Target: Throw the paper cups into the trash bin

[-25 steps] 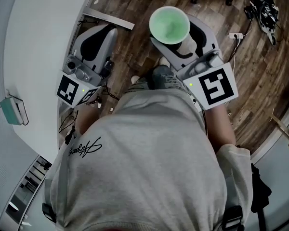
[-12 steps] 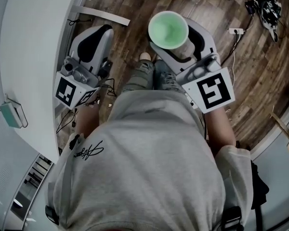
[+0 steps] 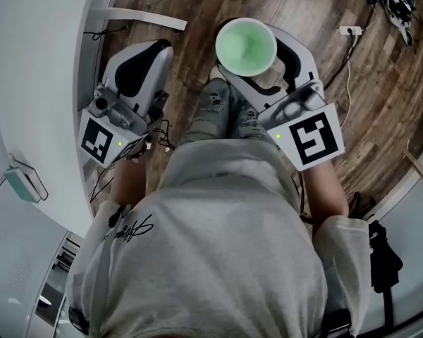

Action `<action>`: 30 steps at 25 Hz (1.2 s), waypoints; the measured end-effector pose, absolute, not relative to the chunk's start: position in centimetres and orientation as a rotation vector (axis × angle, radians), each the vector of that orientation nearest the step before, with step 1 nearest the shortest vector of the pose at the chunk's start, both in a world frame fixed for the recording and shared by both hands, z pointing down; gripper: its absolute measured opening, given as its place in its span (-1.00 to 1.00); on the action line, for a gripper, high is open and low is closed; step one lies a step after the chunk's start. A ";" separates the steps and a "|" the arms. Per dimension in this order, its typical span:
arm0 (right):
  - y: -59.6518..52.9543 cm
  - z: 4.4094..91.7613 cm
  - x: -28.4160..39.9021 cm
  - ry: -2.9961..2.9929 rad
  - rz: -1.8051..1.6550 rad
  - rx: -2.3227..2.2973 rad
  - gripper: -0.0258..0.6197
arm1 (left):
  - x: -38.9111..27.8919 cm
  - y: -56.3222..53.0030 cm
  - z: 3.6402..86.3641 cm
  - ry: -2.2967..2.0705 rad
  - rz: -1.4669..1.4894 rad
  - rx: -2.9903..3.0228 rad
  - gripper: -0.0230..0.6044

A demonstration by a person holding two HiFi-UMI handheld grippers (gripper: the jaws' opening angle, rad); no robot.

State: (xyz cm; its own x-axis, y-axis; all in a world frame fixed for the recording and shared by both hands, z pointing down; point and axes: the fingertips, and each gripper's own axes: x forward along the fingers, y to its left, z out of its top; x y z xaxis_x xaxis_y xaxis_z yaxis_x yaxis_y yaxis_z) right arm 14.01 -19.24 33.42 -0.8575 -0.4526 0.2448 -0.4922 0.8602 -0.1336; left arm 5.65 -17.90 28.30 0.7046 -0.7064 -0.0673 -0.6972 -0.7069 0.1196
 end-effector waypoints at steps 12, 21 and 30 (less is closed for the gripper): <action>-19.8 41.5 13.3 -2.768 0.374 0.692 -0.01 | 5.7 -18.8 34.7 -1.117 -0.115 2.725 -0.91; -20.0 47.3 11.8 -2.736 0.421 0.656 -0.01 | 5.4 -19.8 39.3 -1.082 -0.067 2.713 -0.91; -20.7 52.2 11.4 -2.707 0.429 0.658 -0.01 | 5.2 -19.7 43.9 -1.028 -0.070 2.651 -0.91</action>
